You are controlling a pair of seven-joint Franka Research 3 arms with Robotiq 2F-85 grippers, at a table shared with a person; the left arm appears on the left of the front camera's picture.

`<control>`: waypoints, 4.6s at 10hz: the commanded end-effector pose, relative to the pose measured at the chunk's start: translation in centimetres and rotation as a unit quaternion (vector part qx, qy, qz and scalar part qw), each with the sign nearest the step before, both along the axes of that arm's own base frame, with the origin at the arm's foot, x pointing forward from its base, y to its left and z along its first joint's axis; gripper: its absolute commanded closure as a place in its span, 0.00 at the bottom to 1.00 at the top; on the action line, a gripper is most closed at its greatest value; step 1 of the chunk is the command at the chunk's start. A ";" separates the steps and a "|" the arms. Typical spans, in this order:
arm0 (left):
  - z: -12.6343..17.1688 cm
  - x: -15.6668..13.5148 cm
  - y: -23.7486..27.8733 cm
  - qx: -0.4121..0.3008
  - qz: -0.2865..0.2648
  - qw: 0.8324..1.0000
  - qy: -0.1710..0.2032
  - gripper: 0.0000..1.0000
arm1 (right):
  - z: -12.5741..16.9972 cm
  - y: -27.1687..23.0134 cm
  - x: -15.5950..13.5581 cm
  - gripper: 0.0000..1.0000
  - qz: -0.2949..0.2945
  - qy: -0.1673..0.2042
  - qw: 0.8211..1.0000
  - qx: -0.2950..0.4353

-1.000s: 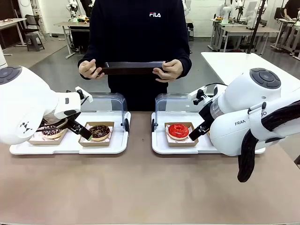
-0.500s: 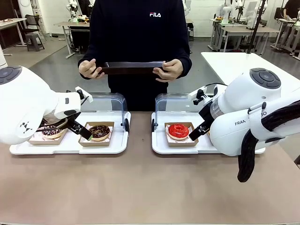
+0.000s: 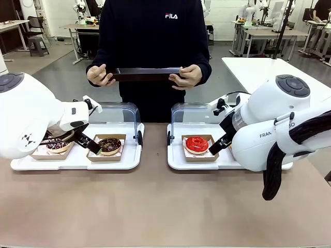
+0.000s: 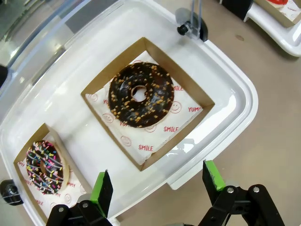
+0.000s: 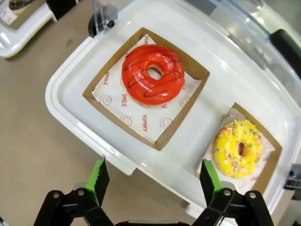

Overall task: Provide the desired donut to the person.
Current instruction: Pick up and lift the Paper togo box containing the Donut pointed at by the person.

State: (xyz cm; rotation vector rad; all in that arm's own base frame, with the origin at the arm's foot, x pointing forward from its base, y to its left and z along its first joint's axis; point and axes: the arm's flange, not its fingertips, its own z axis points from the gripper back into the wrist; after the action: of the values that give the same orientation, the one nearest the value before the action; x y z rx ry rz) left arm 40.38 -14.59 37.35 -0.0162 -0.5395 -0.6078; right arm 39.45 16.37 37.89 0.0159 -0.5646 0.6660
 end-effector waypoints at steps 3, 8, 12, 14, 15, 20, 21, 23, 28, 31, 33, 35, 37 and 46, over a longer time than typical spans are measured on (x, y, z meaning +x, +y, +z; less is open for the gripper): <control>5.1 -4.6 8.2 0.021 -0.043 0.994 0.095 0.00 | 9.3 -9.1 -3.0 0.00 0.074 0.037 0.996 -0.038; 9.3 -8.7 17.4 -0.094 -0.146 0.981 0.086 0.00 | 12.4 -19.8 -2.4 0.00 0.239 0.051 0.966 0.082; 9.9 -11.3 21.1 -0.149 -0.176 0.972 0.043 0.00 | 12.9 -22.0 -3.3 0.00 0.282 -0.006 0.950 0.131; 10.3 -12.3 22.1 -0.146 -0.191 0.971 0.011 0.00 | 13.1 -22.1 -4.0 0.00 0.296 -0.021 0.944 0.147; 10.4 -12.6 22.2 -0.140 -0.195 0.971 -0.006 0.00 | 13.1 -22.1 -4.3 0.00 0.299 -0.029 0.941 0.153; 11.0 -12.9 22.0 -0.113 -0.213 0.966 -0.097 0.00 | 13.0 -21.4 -4.4 0.00 0.326 -0.048 0.933 0.144; 11.0 -12.8 22.2 -0.113 -0.216 0.964 -0.107 0.00 | 13.0 -21.3 -4.4 0.00 0.332 -0.055 0.931 0.144; 10.9 -12.6 21.7 -0.115 -0.217 0.963 -0.111 0.00 | 12.9 -21.0 -4.4 0.00 0.343 -0.058 0.928 0.131; 11.4 -12.8 21.8 -0.125 -0.229 0.952 -0.162 0.00 | 12.9 -20.9 -4.6 0.00 0.357 -0.076 0.922 0.133; 11.4 -12.9 21.5 -0.124 -0.228 0.952 -0.162 0.00 | 12.9 -20.9 -4.7 0.00 0.356 -0.079 0.922 0.131; 11.4 -12.7 21.5 -0.128 -0.227 0.952 -0.159 0.00 | 12.9 -20.6 -4.5 0.00 0.354 -0.075 0.923 0.133; 15.9 -9.9 23.9 -0.123 -0.221 0.957 -0.144 0.00 | 13.5 -21.0 -4.6 0.00 0.350 -0.068 0.926 0.124; 15.9 -9.9 23.9 -0.123 -0.221 0.957 -0.144 0.00 | 13.5 -21.0 -4.6 0.00 0.350 -0.068 0.926 0.124; 15.9 -9.9 23.9 -0.123 -0.221 0.957 -0.144 0.00 | 14.5 -21.7 -5.6 0.00 0.366 -0.117 0.913 0.138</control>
State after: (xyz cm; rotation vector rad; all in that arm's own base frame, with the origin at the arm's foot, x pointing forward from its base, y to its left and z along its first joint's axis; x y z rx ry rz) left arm 30.42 9.26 53.21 -0.2921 -0.8998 -0.9849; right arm 33.68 -5.26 52.93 0.4262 -0.8516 1.3188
